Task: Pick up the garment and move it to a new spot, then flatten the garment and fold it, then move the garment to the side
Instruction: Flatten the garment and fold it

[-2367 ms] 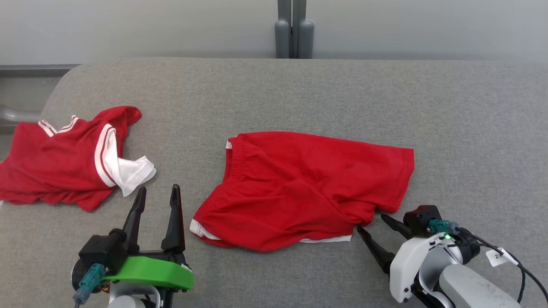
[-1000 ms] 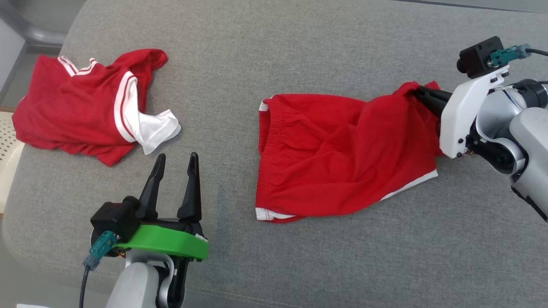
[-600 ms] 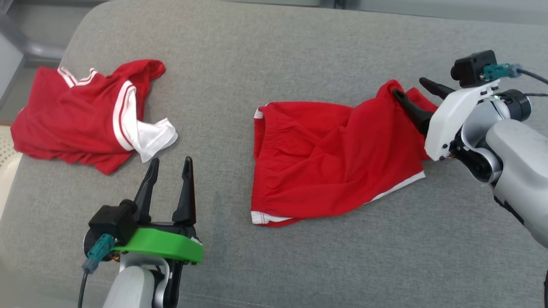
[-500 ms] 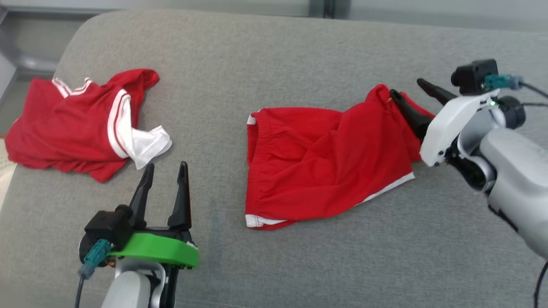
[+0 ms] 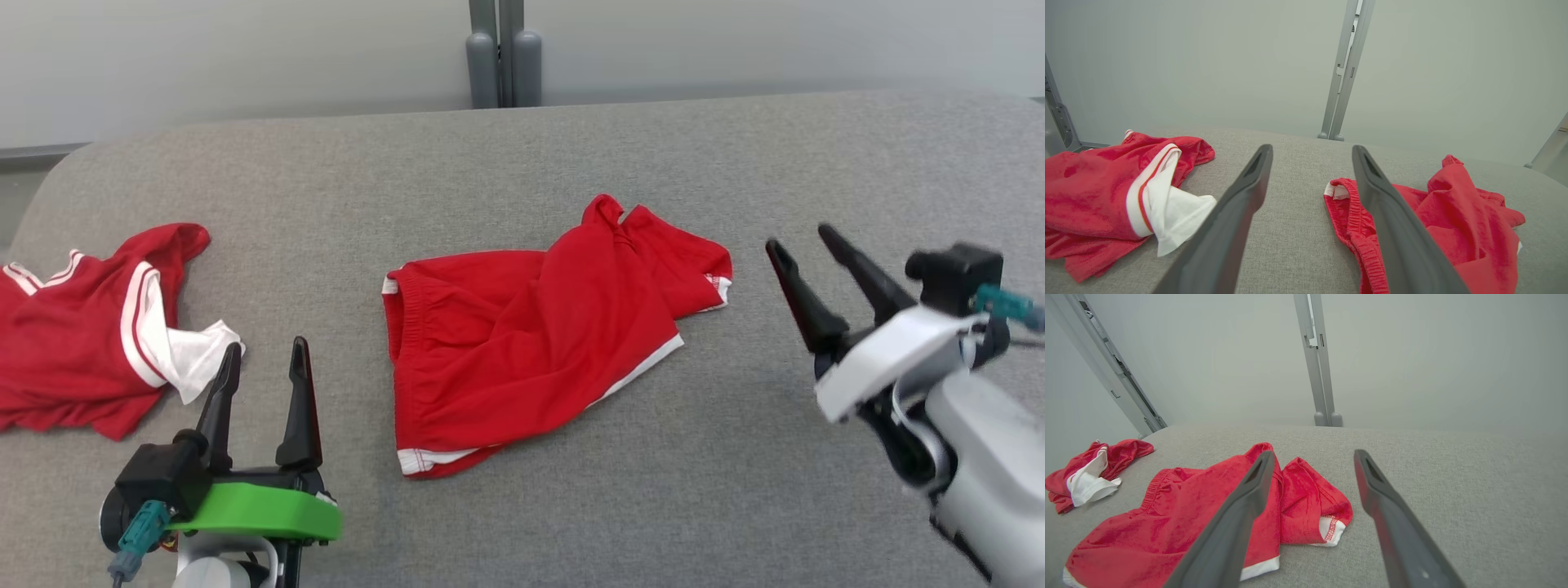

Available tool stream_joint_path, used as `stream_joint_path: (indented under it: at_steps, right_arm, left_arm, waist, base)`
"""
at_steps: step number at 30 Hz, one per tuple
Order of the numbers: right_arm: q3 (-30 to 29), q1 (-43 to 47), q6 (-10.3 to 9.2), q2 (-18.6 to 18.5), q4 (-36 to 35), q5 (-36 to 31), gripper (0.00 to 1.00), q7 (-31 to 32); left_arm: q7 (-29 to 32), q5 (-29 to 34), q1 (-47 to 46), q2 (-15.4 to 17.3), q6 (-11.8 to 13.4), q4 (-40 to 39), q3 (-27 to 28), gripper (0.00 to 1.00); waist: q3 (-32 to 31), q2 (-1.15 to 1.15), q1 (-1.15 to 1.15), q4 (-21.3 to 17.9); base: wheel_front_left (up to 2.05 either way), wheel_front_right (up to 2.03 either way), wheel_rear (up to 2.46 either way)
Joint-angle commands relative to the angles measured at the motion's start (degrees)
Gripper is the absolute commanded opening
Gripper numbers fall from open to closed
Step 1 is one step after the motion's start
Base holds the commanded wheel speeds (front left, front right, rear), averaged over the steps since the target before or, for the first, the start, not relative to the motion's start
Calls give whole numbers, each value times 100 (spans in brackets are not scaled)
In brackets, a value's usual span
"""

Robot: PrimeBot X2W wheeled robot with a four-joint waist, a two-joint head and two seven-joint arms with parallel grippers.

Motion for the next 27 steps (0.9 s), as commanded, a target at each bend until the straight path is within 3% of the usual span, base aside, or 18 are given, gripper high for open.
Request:
stream_joint_path:
  at_steps: [1,4,9,18,27]
  right_arm:
    - [-169,451,2,109,-94,-148,100,-8]
    - [-660,1139,2,351,-341,-382,100,-10]
    - [-828,1602,2,593,-329,-637,100,-9]
    - [-287,745,2,756,608,-483,100,919]
    - [71,32,2,889,1514,123,100,1355]
  left_arm:
    - [-19,-5,102,-12,-17,-17,13,100]
    - [-19,-9,178,-26,-32,-37,13,100]
    - [-19,-25,172,-49,-58,1,-65,100]
    - [-19,-53,-36,-78,-94,118,-168,100]
    - [-19,-109,-187,-96,-113,198,-216,100]
  waist:
    - [-160,0,0,-186]
    - [-176,0,0,-196]
    - [-169,0,0,-87]
    - [64,0,0,412]
    - [288,0,0,881]
  base:
    - [0,0,0]
    - [0,0,0]
    - [0,0,0]
    - [0,0,0]
    - [0,0,0]
